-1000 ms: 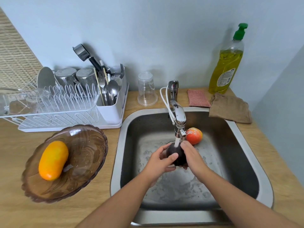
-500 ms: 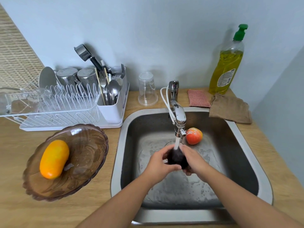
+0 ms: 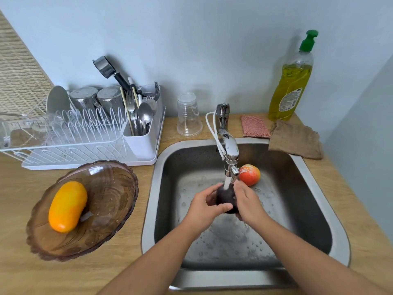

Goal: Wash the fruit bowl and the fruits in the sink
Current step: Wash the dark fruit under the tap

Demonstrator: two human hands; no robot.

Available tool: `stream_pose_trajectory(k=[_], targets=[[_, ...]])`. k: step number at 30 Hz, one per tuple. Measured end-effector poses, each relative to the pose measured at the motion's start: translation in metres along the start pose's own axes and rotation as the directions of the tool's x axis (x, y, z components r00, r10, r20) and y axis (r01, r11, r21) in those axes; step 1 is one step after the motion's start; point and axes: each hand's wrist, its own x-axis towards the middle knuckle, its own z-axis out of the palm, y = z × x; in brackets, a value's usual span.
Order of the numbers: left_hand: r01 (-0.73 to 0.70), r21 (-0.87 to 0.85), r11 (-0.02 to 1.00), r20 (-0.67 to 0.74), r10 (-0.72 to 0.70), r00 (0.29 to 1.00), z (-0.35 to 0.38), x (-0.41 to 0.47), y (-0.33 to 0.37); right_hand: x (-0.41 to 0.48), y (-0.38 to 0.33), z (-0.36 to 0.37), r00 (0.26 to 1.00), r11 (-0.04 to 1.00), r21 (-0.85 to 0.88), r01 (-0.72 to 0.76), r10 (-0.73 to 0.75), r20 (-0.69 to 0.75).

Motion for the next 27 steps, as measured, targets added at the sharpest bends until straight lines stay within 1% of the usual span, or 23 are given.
stream_pose_trajectory(k=[2, 5, 7, 8, 10, 11, 12, 13, 14, 15, 17, 19, 22, 25, 27], targets=[[0.028, -0.056, 0.998, -0.003, -0.028, 1.0, 0.0, -0.001, 0.003, 0.0, 0.0, 0.0, 1.0, 1.0, 0.007, -0.029, 0.029, 0.011], [0.132, -0.112, 0.985, 0.014, -0.131, 0.991, -0.003, 0.0, 0.012, -0.004, 0.005, 0.002, 0.994, 0.997, -0.026, 0.07, -0.068, 0.09], [0.125, -0.095, 0.988, 0.018, -0.124, 0.992, -0.008, 0.003, 0.012, -0.006, 0.012, 0.003, 0.986, 0.993, 0.003, 0.119, -0.118, 0.121], [0.099, -0.085, 0.991, 0.017, -0.098, 0.995, -0.009, 0.003, 0.012, -0.006, 0.013, 0.003, 0.987, 0.994, 0.024, 0.105, -0.107, 0.119], [0.018, -0.013, 1.0, -0.004, -0.018, 1.0, -0.009, 0.002, 0.009, -0.003, 0.013, 0.004, 0.995, 0.998, 0.063, 0.004, -0.011, 0.103], [-0.021, 0.073, 0.997, -0.019, 0.022, 1.0, -0.007, 0.002, 0.007, -0.001, 0.01, 0.003, 0.992, 0.992, 0.097, -0.084, 0.074, 0.103], [-0.044, 0.147, 0.988, -0.027, 0.049, 0.998, -0.005, 0.001, 0.005, 0.001, 0.007, 0.003, 0.98, 0.977, 0.126, -0.173, 0.158, 0.122], [-0.059, 0.175, 0.983, -0.028, 0.064, 0.998, -0.003, 0.0, 0.003, 0.003, 0.005, 0.002, 0.967, 0.961, 0.151, -0.23, 0.209, 0.145], [-0.059, 0.145, 0.988, -0.028, 0.063, 0.998, -0.002, -0.001, 0.002, 0.004, 0.002, 0.002, 0.959, 0.95, 0.17, -0.26, 0.234, 0.159], [-0.046, 0.089, 0.995, -0.027, 0.049, 0.998, -0.001, -0.002, 0.002, 0.005, 0.003, 0.002, 0.961, 0.95, 0.179, -0.257, 0.233, 0.148], [0.011, 0.017, 1.0, -0.017, -0.01, 1.0, -0.002, -0.001, 0.004, 0.005, 0.006, 0.005, 0.982, 0.975, 0.144, -0.168, 0.153, 0.107], [0.073, -0.04, 0.997, 0.025, -0.072, 0.997, -0.002, 0.001, 0.005, 0.004, 0.014, 0.008, 0.994, 0.996, 0.079, -0.031, 0.023, 0.106], [0.181, -0.239, 0.954, 0.064, -0.171, 0.983, 0.002, 0.003, 0.007, 0.0, 0.018, 0.007, 0.98, 0.985, -0.082, 0.152, -0.139, 0.145], [0.201, -0.247, 0.948, 0.046, -0.196, 0.98, 0.005, 0.004, 0.009, -0.006, 0.015, 0.009, 0.957, 0.949, -0.165, 0.268, -0.243, 0.157], [0.165, -0.148, 0.975, 0.029, -0.162, 0.986, 0.006, 0.003, 0.012, -0.008, 0.018, 0.013, 0.953, 0.943, -0.158, 0.291, -0.271, 0.139]])
